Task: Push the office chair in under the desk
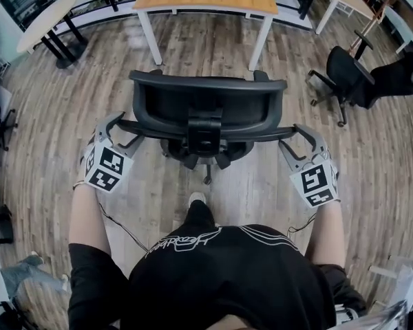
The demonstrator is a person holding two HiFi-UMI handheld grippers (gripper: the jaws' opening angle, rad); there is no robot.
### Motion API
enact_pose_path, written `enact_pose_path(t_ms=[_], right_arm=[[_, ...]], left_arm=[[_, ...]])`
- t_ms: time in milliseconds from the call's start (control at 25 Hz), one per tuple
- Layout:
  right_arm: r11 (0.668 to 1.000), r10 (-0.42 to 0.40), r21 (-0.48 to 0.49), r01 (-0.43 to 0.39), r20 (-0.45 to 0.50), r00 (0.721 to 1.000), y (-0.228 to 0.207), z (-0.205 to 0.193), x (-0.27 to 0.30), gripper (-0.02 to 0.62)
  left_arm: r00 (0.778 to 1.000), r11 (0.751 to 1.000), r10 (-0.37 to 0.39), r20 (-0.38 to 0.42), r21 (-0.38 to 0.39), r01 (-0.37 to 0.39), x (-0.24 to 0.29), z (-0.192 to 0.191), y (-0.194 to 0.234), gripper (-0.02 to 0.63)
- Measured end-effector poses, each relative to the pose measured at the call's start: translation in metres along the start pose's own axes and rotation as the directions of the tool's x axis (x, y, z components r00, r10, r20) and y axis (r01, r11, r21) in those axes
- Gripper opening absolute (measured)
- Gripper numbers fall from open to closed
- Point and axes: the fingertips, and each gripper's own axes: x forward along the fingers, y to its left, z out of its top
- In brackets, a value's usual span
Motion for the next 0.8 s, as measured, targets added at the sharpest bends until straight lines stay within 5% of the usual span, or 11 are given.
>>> enact_pose_path(t_ms=[400, 800], right_arm=[[0.996, -0.093, 0.019, 0.093, -0.001, 0.996, 0.004, -0.025, 0.030, 0.238], [0.991, -0.116, 0.054, 0.119, -0.053, 0.992, -0.099, 0.021, 0.134, 0.238]], left_arm=[[0.999, 0.998, 0.019, 0.038, 0.051, -0.021, 0.035, -0.011, -0.004, 0.292], [0.998, 0.998, -0.003, 0.067, 0.061, -0.001, 0.137, 0.037, 0.123, 0.291]])
